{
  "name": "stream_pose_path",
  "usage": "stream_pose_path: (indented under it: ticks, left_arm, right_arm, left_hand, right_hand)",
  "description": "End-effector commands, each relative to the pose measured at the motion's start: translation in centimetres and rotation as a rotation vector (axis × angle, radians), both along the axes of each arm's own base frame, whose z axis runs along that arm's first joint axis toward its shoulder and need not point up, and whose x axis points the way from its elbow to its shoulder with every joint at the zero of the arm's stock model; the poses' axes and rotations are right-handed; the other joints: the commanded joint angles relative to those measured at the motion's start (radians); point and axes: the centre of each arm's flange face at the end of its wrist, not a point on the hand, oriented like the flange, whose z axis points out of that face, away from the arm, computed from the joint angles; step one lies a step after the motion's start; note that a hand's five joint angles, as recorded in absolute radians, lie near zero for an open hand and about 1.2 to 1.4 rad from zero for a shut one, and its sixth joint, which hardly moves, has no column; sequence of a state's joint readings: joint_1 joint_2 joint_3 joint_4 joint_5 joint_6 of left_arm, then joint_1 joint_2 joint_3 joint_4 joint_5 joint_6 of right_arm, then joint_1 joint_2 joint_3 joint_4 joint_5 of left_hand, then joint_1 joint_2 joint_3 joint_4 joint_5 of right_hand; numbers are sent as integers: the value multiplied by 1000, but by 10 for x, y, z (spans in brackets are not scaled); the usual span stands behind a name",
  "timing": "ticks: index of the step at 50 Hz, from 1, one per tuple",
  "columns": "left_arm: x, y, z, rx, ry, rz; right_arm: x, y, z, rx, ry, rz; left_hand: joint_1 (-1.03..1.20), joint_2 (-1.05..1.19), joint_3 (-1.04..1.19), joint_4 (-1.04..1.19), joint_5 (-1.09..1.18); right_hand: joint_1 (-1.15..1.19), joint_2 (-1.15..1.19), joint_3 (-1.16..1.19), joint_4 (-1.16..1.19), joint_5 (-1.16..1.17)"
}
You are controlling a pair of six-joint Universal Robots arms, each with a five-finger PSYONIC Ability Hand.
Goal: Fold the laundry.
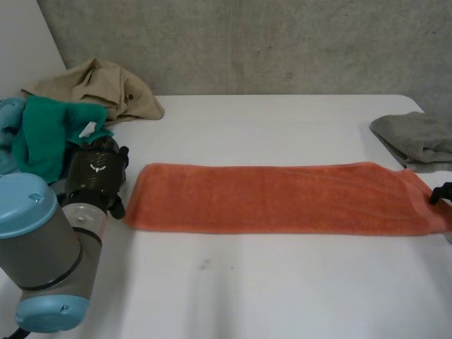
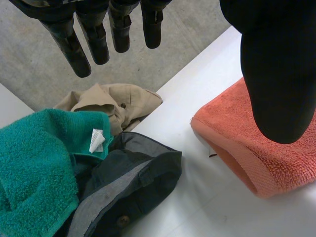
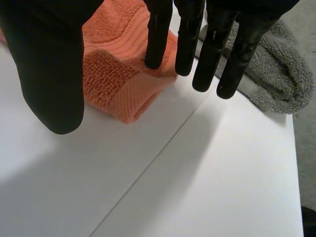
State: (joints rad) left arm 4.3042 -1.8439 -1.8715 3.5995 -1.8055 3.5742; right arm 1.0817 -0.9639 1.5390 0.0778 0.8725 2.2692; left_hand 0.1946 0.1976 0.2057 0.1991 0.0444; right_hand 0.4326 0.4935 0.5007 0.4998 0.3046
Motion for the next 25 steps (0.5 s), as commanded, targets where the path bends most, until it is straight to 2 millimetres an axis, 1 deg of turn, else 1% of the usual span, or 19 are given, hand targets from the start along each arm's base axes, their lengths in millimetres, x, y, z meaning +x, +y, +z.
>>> stream_pose_path:
  ticks: [1,5,6,9,10,17,19,21,22,25]
  left_arm:
    - [0,0,0,-1,0,-1]
    - [0,0,0,-1,0,-1]
    - [0,0,0,1,0,0]
    - [0,0,0,-1,0,0]
    - [0,0,0,-1,0,0]
    - [0,0,2,-4,1,2]
    - [1,1,1,-2,1,0]
    - [1,2,2,-4,2,0]
    - [1,2,2,-5,2,0]
    - [1,2,2,-5,2,0]
  right_arm:
    - [-1,-3,-2,-25,11,1]
    - [-1,-4,-3,-34,16,4]
    - [-1,-4,-4,-37,17,4]
    - [0,-5,-5,-41,18,5]
    - [-1,-5,-5,-43,19,5]
    - [-3,-6,-3,-55,27,-1]
    - [-9,-8,-1,-63,33,-14]
    - [-17,-9,2,-75,40,-34]
    - [-30,-11,5,-90,52,-65]
    - [-50,-15,14,-125,77,-105]
  left_hand:
    - [-20,-23,-31,-25,-44]
    - [-20,-23,-31,-25,-44]
    - [-20,-23,-31,-25,-44]
    - [-20,-23,-31,-25,-44]
    - [-20,-23,-31,-25,-44]
    - [-20,-23,-31,-25,-44]
    - [-20,-23,-31,-25,-44]
    - [-20,-23,-31,-25,-44]
    - [-20,-23,-31,-25,-44]
    - [-20,-23,-31,-25,-44]
  right_hand:
    - [324,263,256,257,278]
    - [494,434,426,427,448]
    - [605,544,537,538,559]
    - [779,718,711,712,733]
    - [948,887,880,881,902]
    - [964,903,896,896,917]
    - [964,903,896,896,917]
    - [964,903,896,896,917]
    - [964,903,896,896,917]
    - [964,903,896,896,917]
